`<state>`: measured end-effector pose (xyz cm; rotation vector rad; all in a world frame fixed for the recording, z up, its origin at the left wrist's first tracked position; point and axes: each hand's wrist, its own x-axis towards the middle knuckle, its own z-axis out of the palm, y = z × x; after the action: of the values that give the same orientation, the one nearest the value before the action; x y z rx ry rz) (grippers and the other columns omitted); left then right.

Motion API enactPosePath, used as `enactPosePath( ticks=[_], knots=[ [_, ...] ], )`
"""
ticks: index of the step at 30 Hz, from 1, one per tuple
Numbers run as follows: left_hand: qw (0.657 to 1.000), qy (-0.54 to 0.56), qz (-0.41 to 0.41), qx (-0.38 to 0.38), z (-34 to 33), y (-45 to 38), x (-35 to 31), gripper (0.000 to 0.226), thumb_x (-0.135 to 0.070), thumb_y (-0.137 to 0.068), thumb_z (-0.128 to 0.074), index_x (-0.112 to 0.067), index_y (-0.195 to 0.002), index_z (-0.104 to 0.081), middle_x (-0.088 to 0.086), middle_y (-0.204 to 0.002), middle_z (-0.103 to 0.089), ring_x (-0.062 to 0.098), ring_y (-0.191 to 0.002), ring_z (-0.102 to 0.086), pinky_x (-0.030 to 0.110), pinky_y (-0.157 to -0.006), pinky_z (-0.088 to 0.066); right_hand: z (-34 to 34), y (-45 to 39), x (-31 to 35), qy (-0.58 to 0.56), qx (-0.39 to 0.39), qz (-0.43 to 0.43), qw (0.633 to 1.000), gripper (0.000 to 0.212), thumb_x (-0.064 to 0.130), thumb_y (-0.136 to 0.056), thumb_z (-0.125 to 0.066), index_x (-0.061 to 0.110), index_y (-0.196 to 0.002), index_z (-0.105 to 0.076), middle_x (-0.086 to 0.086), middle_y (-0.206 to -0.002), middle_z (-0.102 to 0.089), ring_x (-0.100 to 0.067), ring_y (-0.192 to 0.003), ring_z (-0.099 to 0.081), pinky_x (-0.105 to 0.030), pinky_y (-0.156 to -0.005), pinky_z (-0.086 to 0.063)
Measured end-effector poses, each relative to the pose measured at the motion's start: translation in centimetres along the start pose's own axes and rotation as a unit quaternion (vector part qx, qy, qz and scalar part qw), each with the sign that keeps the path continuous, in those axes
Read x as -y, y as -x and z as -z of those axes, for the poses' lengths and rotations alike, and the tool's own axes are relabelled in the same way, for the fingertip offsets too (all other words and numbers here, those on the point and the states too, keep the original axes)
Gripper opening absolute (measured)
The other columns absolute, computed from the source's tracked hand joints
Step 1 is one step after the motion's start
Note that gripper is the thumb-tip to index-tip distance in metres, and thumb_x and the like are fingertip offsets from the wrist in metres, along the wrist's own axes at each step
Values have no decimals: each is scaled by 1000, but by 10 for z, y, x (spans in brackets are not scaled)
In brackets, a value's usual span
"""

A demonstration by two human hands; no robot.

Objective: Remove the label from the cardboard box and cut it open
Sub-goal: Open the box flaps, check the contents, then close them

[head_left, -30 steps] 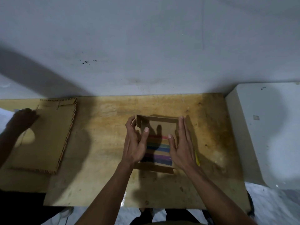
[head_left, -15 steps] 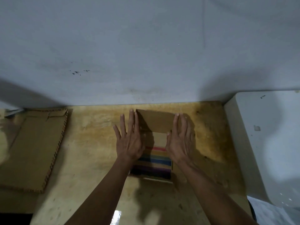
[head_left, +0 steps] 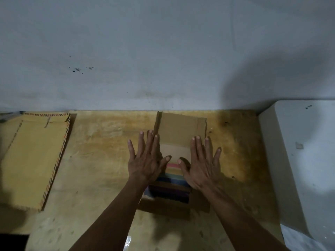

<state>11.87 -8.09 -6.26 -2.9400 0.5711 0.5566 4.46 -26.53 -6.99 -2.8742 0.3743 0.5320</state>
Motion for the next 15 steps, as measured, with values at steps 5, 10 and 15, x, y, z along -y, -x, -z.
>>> enactPosePath(
  ticks=[5,10,15],
  knots=[
    [1000,5,5,-21,-11,10,4,93,-77,-91,-14,-18,-157,14,1,-157,40,32,-145,35,63,-114,19,-6,-7,-1,21,15,36,999,81,68,-93,-6,19,-154,14,-2,-163,18,-26,-146,30,-63,-115,10],
    [999,35,30,-19,-22,37,18,92,-75,-93,-16,-18,-154,23,3,-158,38,31,-147,31,60,-116,18,-11,1,16,38,16,81,996,76,62,-96,-8,16,-155,9,-4,-164,12,-27,-148,24,-63,-116,8],
    [999,37,16,-24,-34,56,19,88,-74,-94,-12,-17,-158,9,11,-164,21,29,-150,24,55,-120,13,-18,26,31,37,-44,48,997,74,55,-98,-15,8,-155,-5,-14,-164,0,-33,-151,8,-64,-117,-3]
  ],
)
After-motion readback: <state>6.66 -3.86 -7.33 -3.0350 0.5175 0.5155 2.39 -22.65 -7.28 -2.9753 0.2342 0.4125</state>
